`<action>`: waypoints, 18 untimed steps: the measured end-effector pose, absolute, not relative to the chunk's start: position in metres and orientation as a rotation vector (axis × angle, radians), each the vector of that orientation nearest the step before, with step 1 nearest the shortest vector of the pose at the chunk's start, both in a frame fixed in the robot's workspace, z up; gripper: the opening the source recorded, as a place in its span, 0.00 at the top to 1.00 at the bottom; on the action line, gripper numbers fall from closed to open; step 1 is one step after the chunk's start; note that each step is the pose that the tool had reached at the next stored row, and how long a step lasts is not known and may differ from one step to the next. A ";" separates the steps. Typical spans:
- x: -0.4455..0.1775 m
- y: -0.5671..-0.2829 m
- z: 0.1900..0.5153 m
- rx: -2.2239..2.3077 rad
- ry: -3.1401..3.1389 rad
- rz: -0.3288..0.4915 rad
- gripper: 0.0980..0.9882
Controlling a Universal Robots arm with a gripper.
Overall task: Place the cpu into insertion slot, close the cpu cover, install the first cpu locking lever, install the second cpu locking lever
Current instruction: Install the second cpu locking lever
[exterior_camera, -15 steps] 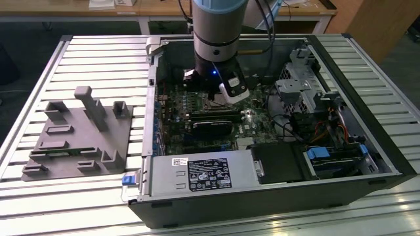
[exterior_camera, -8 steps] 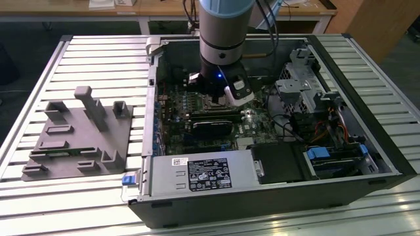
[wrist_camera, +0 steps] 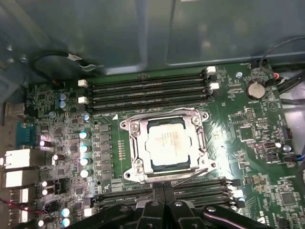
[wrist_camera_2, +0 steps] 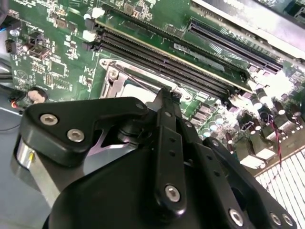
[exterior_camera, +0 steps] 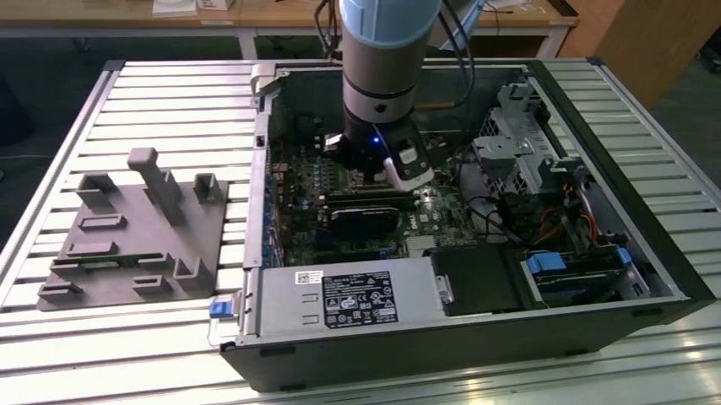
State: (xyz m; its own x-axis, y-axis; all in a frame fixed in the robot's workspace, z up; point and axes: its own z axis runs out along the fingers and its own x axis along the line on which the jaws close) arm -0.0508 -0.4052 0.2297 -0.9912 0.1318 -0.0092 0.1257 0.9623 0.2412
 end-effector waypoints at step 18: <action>-0.059 -0.412 0.213 0.203 3.088 0.391 0.99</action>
